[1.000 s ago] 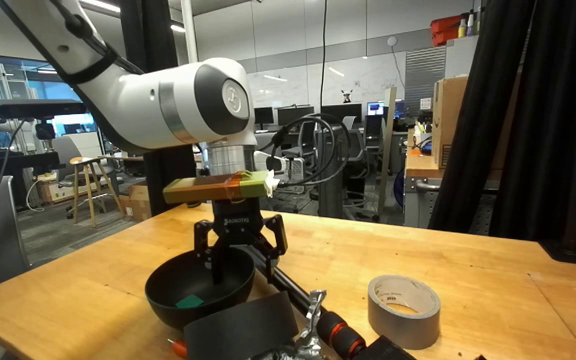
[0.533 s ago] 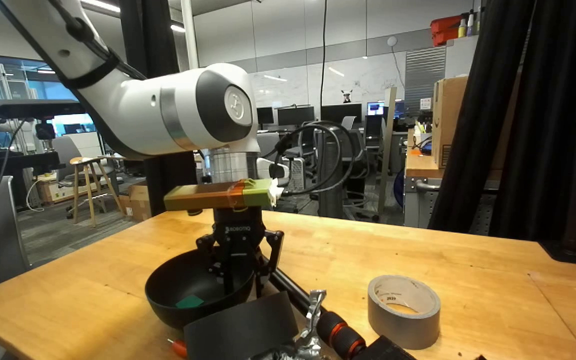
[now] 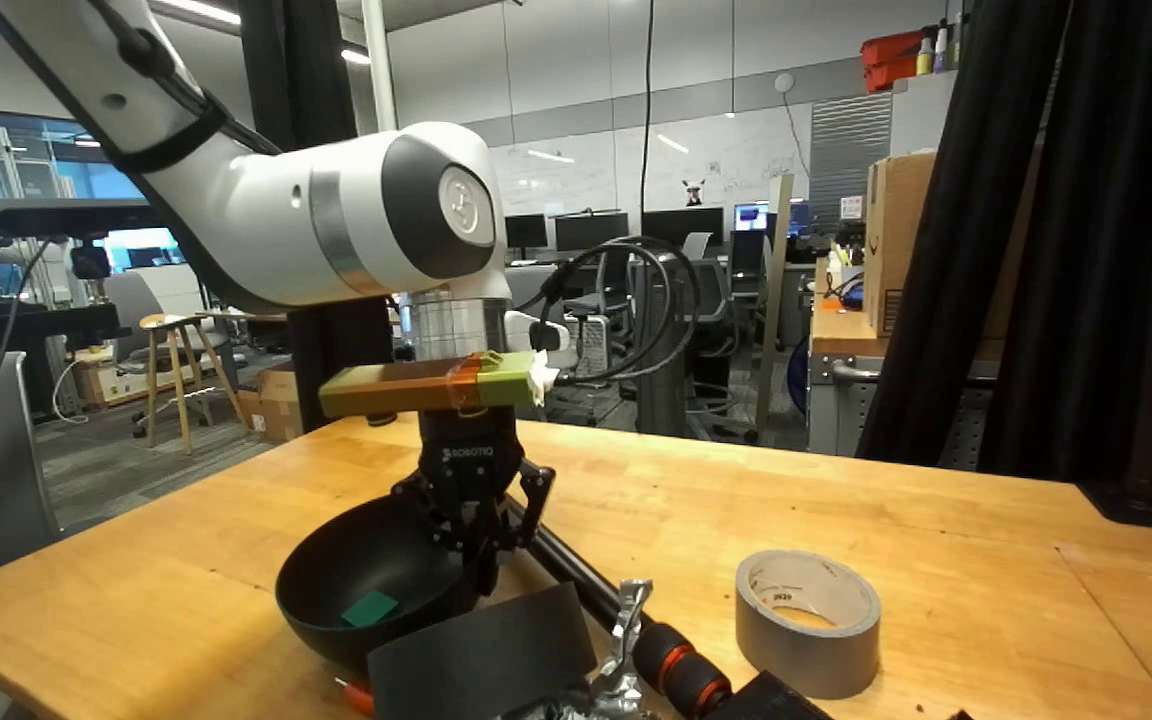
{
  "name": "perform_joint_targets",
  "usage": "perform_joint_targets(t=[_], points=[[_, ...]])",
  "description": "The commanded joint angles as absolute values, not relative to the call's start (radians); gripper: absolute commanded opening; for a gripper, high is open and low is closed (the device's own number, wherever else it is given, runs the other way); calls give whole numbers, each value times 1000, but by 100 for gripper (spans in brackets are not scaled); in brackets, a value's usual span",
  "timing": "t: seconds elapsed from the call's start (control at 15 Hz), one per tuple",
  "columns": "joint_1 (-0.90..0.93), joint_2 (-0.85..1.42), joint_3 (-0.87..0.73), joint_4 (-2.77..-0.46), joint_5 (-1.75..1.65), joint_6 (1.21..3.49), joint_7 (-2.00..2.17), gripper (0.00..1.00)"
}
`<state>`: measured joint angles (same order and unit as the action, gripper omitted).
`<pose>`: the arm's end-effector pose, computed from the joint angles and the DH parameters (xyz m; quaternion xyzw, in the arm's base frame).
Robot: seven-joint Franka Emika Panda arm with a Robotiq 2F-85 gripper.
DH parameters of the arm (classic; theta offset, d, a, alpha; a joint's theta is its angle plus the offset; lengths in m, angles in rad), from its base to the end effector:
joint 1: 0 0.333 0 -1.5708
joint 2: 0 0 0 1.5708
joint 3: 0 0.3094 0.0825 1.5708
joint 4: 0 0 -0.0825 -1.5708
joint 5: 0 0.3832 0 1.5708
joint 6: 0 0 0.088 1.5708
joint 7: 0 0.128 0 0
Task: Move the bowl to the left.
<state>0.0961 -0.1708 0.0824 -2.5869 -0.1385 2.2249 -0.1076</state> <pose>0.4020 0.0645 0.2777 0.9760 0.1870 -0.0938 0.0609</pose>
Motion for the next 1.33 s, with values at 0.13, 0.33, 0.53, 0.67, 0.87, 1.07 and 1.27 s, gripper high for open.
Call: perform_joint_targets(t=[0.13,0.33,0.53,0.67,0.87,1.07,1.27], points=[[116,-200,107,-2574,-130,2187,-97,3],[134,-192,133,-2546,-133,2147,-98,3],[176,-163,181,-2492,-141,2083,-104,3],[204,-138,209,-2453,-143,2051,-123,3],[246,-94,247,-2389,-145,2015,-155,3],[275,-43,277,-2324,-157,1993,-185,3],[293,7,294,-2264,-166,1979,-221,3]])
